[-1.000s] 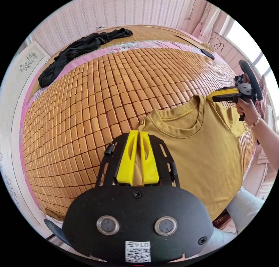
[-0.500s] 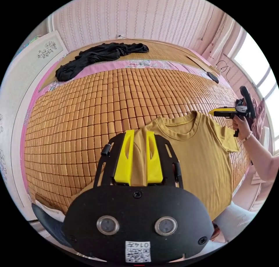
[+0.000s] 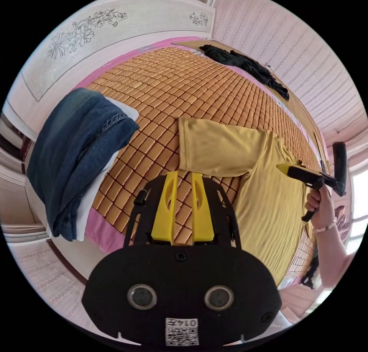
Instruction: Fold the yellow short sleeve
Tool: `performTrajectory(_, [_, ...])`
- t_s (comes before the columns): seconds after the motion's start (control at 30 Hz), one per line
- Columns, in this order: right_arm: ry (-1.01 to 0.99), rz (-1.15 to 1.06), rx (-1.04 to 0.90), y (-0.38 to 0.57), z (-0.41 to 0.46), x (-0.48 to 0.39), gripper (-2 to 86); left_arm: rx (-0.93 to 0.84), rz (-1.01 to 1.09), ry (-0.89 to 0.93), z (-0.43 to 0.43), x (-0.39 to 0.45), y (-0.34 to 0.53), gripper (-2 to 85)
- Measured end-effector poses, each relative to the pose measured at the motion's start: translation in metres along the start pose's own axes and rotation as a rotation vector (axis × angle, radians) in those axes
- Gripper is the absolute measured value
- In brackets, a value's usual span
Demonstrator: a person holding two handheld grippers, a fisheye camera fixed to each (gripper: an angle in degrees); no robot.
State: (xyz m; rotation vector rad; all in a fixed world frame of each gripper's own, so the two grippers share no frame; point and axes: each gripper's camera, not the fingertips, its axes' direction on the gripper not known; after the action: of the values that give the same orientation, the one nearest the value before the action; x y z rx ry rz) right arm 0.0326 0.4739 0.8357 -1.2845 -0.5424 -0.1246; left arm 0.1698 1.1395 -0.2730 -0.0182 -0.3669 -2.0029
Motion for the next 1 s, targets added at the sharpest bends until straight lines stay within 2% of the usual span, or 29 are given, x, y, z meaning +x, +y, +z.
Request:
performTrajectory(0.23, [0.085, -0.086, -0.058, -0.085, 0.091, -0.089, 5.1, -0.048, 0.056, 0.073, 0.028, -0.028, -0.020, 8.2])
performTrajectory(0.3, [0.185, -0.099, -0.101, -0.101, 0.118, -0.108, 6.9, -0.055, 0.048, 0.170, 0.033, -0.040, -0.026, 8.3])
performTrajectory(0.43, [0.305, -0.110, -0.224, -0.109, 0.157, -0.122, 7.9, -0.046, 0.051, 0.174, 0.038, -0.047, -0.033, 7.9])
performTrajectory(0.57, [0.419, -0.162, -0.257, -0.107, 0.159, -0.140, 3.9, -0.007, 0.082, 0.170, 0.047, -0.046, -0.032, 5.0])
performTrajectory(0.73, [0.415, -0.165, -0.277, -0.104, 0.149, -0.148, 1.7, -0.012, 0.105, 0.164, 0.057, -0.042, -0.033, 1.8])
performTrajectory(0.87, [0.382, -0.163, -0.259, -0.096, 0.129, -0.150, 1.0, -0.006, 0.114, 0.142, 0.064, -0.038, -0.030, -0.3])
performTrajectory(1.0, [0.260, -0.075, -0.149, -0.078, 0.086, -0.137, 0.8, 0.001, 0.131, 0.138, 0.070, -0.032, -0.024, -0.7])
